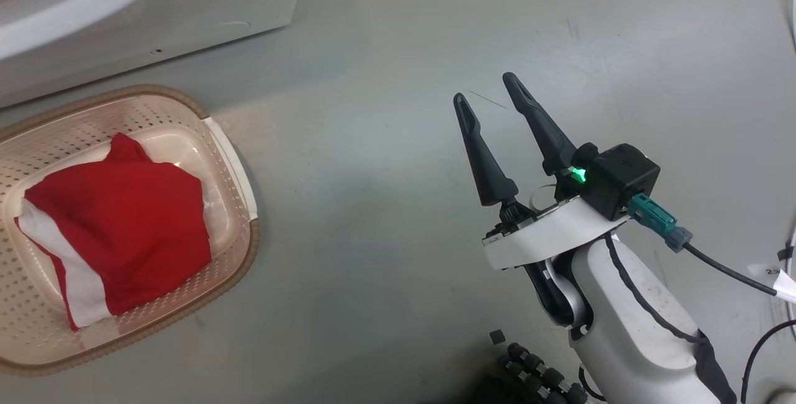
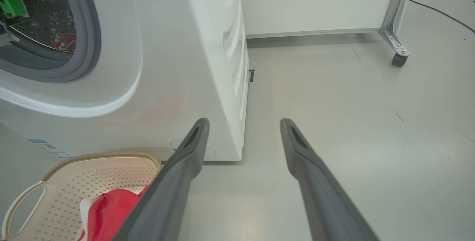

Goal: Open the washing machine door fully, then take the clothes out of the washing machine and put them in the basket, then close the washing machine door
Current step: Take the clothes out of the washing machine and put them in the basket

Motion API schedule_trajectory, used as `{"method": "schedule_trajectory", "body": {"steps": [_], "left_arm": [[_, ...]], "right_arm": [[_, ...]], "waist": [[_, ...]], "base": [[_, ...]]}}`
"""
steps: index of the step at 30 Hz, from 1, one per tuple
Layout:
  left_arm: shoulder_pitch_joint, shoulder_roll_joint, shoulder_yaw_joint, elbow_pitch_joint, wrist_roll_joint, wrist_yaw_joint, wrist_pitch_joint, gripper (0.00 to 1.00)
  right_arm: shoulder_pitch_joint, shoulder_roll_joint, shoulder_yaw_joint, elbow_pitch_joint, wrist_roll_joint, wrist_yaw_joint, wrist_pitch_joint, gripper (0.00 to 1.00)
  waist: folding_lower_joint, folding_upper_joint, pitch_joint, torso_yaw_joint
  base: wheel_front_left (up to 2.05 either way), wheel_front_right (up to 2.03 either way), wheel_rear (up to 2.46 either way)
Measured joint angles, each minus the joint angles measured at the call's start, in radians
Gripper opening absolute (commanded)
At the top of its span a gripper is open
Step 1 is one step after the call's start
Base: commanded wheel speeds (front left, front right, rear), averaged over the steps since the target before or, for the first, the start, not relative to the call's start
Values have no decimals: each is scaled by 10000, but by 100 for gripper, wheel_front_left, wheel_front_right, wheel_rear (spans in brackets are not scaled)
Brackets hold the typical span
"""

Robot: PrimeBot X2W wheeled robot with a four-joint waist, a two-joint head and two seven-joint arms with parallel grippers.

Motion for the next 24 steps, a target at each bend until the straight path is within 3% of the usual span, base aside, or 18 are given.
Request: {"method": "schedule_trajectory", "body": {"steps": [10, 21, 22, 24], "left_arm": [[-910, 516, 215, 512, -44, -2, 1118, 100], [-1412, 566, 355, 1141, -546, -10, 2376, 100], [-1476, 566, 355, 1174, -552, -10, 2483, 65], [-1542, 566, 357, 1229, -562, -10, 2681, 33]], "right_arm": [[-280, 15, 245, -186, 213, -261, 0, 100], [-605, 21, 357, -253, 320, -353, 0, 100], [-609, 21, 359, -259, 326, -359, 0, 100], [-609, 21, 364, -257, 326, -364, 0, 100]], "waist": [[-1, 0, 596, -452], [-1, 0, 955, -497], [-1, 0, 965, -496], [-1, 0, 988, -493]], "base": [[0, 0, 0], [0, 0, 0], [0, 0, 0], [0, 0, 0]]}}
